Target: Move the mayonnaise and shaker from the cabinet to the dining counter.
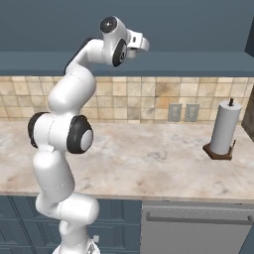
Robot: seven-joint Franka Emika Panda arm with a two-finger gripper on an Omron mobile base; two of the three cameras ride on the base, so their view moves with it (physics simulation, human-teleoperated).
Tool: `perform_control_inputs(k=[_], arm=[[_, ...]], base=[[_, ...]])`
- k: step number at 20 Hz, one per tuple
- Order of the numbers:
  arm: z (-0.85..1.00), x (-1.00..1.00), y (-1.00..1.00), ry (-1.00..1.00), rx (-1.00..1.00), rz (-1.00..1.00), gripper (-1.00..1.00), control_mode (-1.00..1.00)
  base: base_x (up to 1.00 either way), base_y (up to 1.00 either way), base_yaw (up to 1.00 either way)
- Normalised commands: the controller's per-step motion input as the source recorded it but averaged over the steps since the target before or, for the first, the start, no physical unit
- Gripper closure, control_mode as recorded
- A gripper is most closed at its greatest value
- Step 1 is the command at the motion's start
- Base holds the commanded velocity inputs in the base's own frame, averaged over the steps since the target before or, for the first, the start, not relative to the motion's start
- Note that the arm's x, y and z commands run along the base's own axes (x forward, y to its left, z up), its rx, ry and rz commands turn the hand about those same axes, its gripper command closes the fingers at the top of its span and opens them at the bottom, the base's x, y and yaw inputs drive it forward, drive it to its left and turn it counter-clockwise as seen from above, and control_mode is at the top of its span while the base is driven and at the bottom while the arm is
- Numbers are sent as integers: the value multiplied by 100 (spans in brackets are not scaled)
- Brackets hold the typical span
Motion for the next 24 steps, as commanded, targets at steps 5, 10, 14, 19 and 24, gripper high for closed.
perform_control_inputs(k=[5,10,14,19,24], arm=[[0,-100,0,-23,-1,15,100,-100],[38,-100,0,-2,-9,18,100,-100],[67,-100,2,9,-19,17,100,-100],[11,-100,21,20,-23,17,100,-100],[0,-100,29,11,-11,8,100,-100]], base=[[0,0,0],[0,0,0],[0,0,0],[0,0,0],[0,0,0]])
